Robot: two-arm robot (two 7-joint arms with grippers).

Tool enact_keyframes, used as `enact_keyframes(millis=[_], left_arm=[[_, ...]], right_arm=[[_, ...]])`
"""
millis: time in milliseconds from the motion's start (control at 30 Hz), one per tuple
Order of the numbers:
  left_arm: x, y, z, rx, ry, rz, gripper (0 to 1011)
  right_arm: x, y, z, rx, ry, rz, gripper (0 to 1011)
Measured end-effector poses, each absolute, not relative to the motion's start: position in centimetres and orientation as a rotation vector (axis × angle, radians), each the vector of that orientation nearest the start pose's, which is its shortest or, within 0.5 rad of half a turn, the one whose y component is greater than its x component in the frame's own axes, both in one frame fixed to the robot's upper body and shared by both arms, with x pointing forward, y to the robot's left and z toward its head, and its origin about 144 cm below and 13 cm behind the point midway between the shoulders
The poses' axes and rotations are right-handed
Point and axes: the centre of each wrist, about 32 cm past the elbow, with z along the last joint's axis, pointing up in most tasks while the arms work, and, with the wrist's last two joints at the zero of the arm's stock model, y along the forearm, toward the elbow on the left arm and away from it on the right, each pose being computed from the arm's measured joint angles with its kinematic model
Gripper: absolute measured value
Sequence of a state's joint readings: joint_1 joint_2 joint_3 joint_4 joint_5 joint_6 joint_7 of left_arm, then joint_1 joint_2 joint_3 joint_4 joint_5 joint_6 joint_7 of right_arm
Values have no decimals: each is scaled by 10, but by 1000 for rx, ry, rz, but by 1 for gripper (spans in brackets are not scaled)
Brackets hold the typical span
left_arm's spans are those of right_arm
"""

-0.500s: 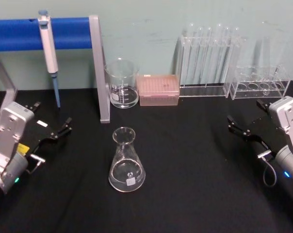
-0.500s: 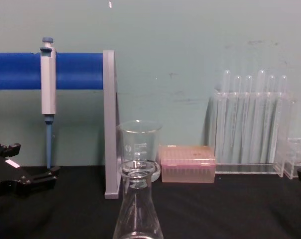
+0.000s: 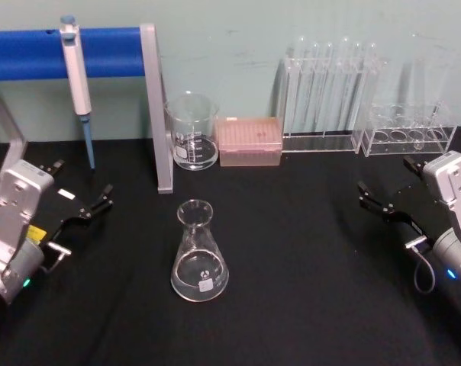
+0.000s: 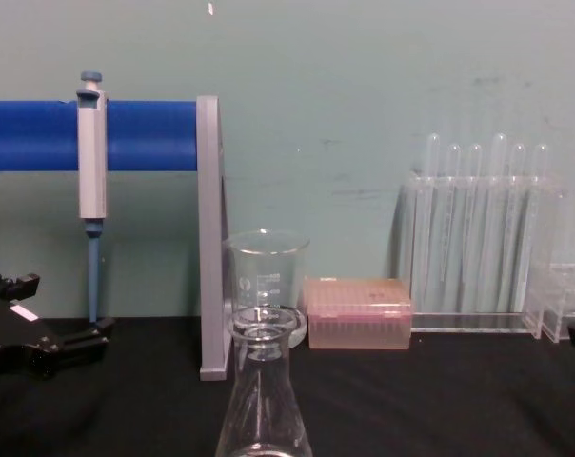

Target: Grasp the erlenmeyer flask with one hand, shake it three times, then place it back.

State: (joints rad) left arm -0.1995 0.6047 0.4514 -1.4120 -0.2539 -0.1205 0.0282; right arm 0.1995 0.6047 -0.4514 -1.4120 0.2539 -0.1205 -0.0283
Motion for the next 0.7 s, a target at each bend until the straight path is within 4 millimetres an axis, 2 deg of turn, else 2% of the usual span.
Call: enact_keyframes(millis=[700], left_arm=[[489,310,1140,305,-285,1248,1001]], right_arm=[[489,-310,1140,-304,-285,-1248,1000]])
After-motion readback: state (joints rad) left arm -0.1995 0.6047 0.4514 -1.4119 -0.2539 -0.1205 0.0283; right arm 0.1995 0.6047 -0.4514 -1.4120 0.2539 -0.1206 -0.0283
